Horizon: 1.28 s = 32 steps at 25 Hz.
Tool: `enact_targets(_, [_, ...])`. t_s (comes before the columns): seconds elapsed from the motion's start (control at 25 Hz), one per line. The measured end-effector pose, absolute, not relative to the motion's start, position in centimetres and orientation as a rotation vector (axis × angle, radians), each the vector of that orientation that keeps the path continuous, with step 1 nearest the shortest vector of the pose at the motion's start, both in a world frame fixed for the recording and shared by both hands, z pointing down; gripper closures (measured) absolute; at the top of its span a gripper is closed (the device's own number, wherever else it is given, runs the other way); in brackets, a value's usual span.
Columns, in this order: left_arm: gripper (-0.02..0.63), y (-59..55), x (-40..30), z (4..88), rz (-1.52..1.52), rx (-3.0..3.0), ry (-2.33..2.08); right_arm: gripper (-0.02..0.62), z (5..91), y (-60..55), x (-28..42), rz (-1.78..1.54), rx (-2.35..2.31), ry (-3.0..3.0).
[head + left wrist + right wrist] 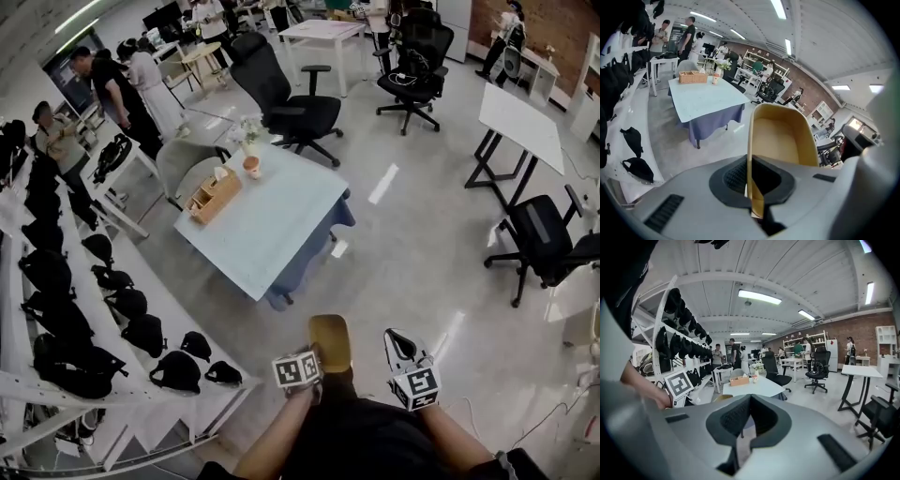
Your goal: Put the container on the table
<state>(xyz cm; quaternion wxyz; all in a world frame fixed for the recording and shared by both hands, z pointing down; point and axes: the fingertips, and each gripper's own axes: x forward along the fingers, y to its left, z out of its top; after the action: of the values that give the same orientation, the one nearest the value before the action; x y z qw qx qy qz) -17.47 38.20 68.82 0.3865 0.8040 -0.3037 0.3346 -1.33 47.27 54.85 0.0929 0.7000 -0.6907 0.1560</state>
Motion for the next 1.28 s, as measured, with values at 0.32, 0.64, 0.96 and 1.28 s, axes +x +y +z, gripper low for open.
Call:
enact_targets(0.32, [0.597,29.2,-15.1,69.1,0.866,2.033,-0.751,0.597,54.8,37.7,1.9,0.466,2.058,-2.019])
enact_targets(0.64, [0.597,20.5,-10.8,68.9,0.87,2.038,-0.702,0.597,52.4,29.6,6.2,0.42,2.084,-1.978])
enact_targets(0.96, [0.597,13.1,-8.3,69.5,0.852,2.024,-0.681,0.597,52.3,22.7,9.0,0.419,2.117,-1.918])
enact_targets(1.28, [0.597,8.0,-8.7,71.4,0.826,1.977,-0.717,0.597,53.0,17.1,10.8,0.457,2.132,-1.869])
